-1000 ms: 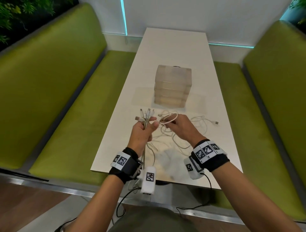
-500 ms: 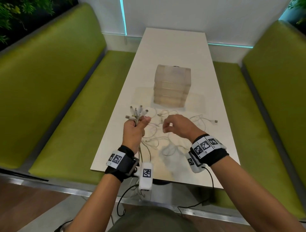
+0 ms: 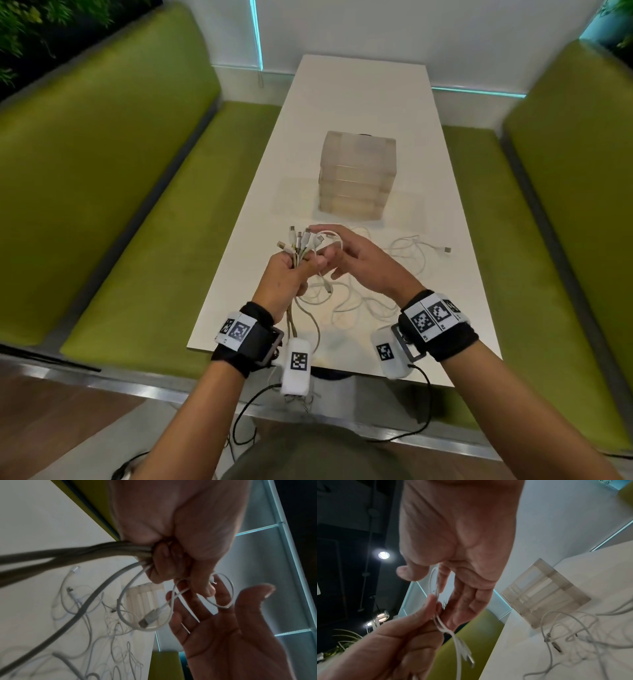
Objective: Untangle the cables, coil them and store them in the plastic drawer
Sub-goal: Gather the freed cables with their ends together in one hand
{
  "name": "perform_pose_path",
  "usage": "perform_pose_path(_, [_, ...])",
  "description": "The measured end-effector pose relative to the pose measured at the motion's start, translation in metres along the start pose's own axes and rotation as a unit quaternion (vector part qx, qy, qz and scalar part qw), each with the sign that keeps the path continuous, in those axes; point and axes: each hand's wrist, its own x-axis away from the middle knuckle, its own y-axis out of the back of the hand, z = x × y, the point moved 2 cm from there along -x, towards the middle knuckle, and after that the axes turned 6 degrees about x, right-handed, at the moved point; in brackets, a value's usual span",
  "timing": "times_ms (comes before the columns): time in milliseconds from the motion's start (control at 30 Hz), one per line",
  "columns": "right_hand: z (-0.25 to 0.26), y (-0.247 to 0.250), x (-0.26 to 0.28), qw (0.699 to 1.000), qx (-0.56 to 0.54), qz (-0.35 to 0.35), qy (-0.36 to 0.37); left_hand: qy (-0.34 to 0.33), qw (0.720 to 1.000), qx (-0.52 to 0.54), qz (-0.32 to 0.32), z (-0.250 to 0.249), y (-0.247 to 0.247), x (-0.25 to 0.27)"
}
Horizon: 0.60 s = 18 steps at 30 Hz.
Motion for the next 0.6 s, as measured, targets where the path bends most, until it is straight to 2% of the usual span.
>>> perform_pose_path(100, [-0.004, 0.001, 0.004, 1.000, -0.002, -0.031, -0.004, 0.008, 1.000, 0.004, 0.023, 0.003, -0.001, 0.003])
perform_pose_path(200, [-0.014, 0.001, 0.012, 1.000, -0.002, -0.005, -0.026, -0.003, 1.000, 0.026, -0.005, 0.003, 0.003, 0.002])
perform_pose_path(333, [-0.028, -0.013, 0.033, 0.988, 0.063, 0.109, -0.088, -0.007, 0.996, 0.068, -0.052, 0.002, 0.016, 0.000])
perform_pose_path(467, [-0.047, -0.050, 0.057, 0.940, 0.178, 0.262, -0.126, 0.031, 0.988, 0.147, -0.028, 0.000, 0.017, -0.003])
perform_pose_path(533, [-0.050, -0.065, 0.064, 0.930, 0.185, 0.285, -0.142, 0.051, 0.983, 0.179, -0.014, -0.001, 0.014, -0.004])
perform_pose_path(600, [-0.054, -0.074, 0.068, 0.935, 0.141, 0.283, -0.158, 0.060, 0.981, 0.187, -0.012, -0.001, 0.013, -0.004])
